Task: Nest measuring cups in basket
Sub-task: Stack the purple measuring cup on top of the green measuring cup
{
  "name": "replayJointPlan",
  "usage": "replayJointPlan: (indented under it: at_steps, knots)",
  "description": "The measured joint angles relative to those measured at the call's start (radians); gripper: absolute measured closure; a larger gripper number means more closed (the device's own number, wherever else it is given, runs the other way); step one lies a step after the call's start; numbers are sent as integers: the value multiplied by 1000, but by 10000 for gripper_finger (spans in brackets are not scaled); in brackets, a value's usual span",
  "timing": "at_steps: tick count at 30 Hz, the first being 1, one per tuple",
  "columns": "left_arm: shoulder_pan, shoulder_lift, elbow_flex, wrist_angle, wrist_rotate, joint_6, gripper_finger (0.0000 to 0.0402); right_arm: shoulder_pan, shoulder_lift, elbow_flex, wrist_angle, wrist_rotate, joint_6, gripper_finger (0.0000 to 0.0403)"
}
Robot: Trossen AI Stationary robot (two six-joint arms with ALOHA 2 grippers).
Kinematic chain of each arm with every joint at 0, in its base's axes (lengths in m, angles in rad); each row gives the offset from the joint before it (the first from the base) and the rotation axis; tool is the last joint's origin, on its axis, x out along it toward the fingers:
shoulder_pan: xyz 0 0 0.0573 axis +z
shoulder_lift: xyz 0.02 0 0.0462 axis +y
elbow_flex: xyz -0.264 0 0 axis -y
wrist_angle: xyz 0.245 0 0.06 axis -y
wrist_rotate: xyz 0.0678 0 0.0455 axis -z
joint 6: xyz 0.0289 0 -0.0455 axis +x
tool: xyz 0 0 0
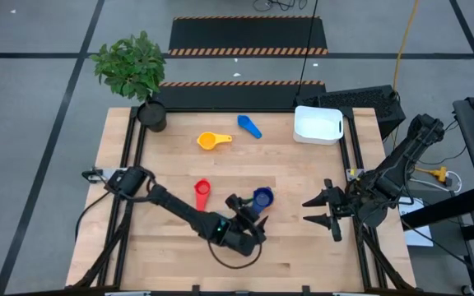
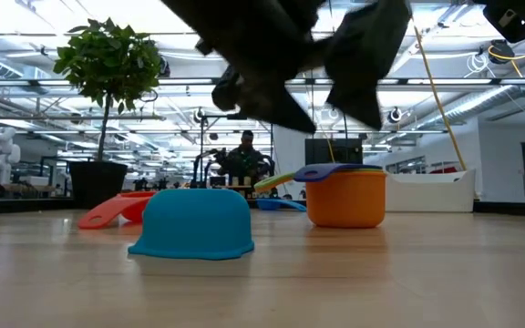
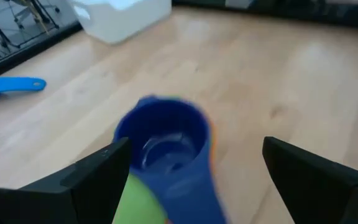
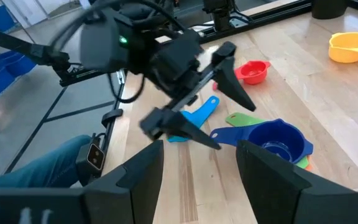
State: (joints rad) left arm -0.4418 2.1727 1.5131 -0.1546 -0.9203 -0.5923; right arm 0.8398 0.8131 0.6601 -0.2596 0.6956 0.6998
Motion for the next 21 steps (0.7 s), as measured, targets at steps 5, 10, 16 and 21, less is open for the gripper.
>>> replayJointPlan:
  at_steps: [5, 10, 16, 21]
  knots:
    - [3, 0, 0, -105, 43, -7, 33, 0, 0, 0, 0, -28, 0, 206]
    - [-9, 0, 0, -104, 59, 34, 5, 0, 0, 0, 0, -36, 0, 206]
    - [15, 0, -16, -130, 105, 19, 3, 0, 0, 0, 0, -44, 0, 206]
    - [34, 0, -48, -133, 117, -11, 2, 0, 0, 0, 0, -44, -1, 206]
